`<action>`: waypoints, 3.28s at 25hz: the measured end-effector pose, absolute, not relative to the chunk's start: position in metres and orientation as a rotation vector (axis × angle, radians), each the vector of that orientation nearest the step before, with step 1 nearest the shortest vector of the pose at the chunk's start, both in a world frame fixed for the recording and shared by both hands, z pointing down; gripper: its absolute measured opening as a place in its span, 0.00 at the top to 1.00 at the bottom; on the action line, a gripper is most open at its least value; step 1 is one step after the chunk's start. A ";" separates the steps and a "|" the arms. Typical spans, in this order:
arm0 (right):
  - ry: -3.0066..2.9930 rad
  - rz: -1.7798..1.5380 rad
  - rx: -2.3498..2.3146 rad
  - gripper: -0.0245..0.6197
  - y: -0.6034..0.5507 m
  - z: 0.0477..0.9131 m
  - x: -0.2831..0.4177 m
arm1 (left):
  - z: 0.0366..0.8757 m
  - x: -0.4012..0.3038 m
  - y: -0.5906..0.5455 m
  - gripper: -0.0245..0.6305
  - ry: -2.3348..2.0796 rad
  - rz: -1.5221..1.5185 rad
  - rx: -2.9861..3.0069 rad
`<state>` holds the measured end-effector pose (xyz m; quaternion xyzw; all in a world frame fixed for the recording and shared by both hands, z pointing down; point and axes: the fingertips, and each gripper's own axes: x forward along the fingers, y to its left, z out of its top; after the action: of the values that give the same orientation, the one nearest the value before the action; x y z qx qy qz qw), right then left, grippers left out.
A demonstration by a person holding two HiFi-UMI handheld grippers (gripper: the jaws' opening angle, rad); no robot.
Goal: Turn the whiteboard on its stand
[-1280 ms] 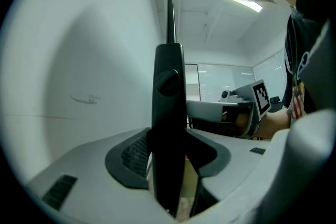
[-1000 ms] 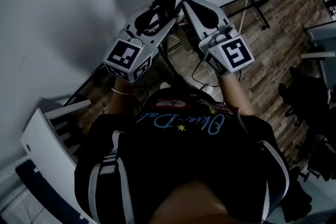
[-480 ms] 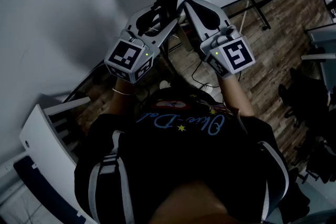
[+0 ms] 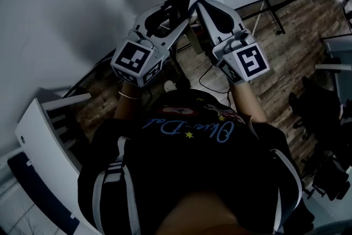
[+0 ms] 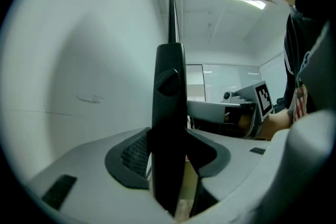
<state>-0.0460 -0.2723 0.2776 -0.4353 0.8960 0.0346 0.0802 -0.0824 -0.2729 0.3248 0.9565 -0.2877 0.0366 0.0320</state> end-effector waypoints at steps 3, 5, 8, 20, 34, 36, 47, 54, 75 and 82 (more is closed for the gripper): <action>2.692 0.102 -1.279 0.93 -0.269 0.277 -0.048 | 0.325 -0.084 -0.270 0.65 -0.914 0.118 2.934; 2.703 0.101 -1.265 0.93 -0.266 0.279 -0.050 | 0.327 -0.086 -0.267 0.65 -0.928 0.117 2.926; 2.717 0.096 -1.240 0.93 -0.263 0.281 -0.049 | 0.328 -0.085 -0.264 0.65 -0.951 0.115 2.917; 2.729 0.102 -1.186 0.93 -0.241 0.279 -0.041 | 0.327 -0.076 -0.243 0.65 -0.991 0.115 2.913; 2.758 0.113 -1.128 0.93 -0.220 0.278 -0.036 | 0.329 -0.065 -0.224 0.65 -1.008 0.124 2.917; 2.763 0.118 -1.123 0.93 -0.219 0.277 -0.036 | 0.329 -0.064 -0.223 0.64 -1.007 0.136 2.921; 2.775 0.115 -1.117 0.93 -0.215 0.278 -0.041 | 0.326 -0.067 -0.219 0.64 -0.995 0.138 2.941; 2.774 0.119 -1.126 0.93 -0.215 0.279 -0.042 | 0.327 -0.068 -0.219 0.64 -0.990 0.148 2.946; 2.781 0.128 -1.166 0.93 -0.213 0.279 -0.042 | 0.328 -0.069 -0.216 0.64 -0.979 0.173 2.947; 2.779 0.135 -1.161 0.93 -0.209 0.278 -0.041 | 0.327 -0.067 -0.212 0.64 -0.978 0.178 2.946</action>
<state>-0.0412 -0.2087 0.2785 -0.3842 0.9200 0.0448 0.0635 -0.0672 -0.2116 0.3266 0.9474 -0.3145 0.0572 0.0161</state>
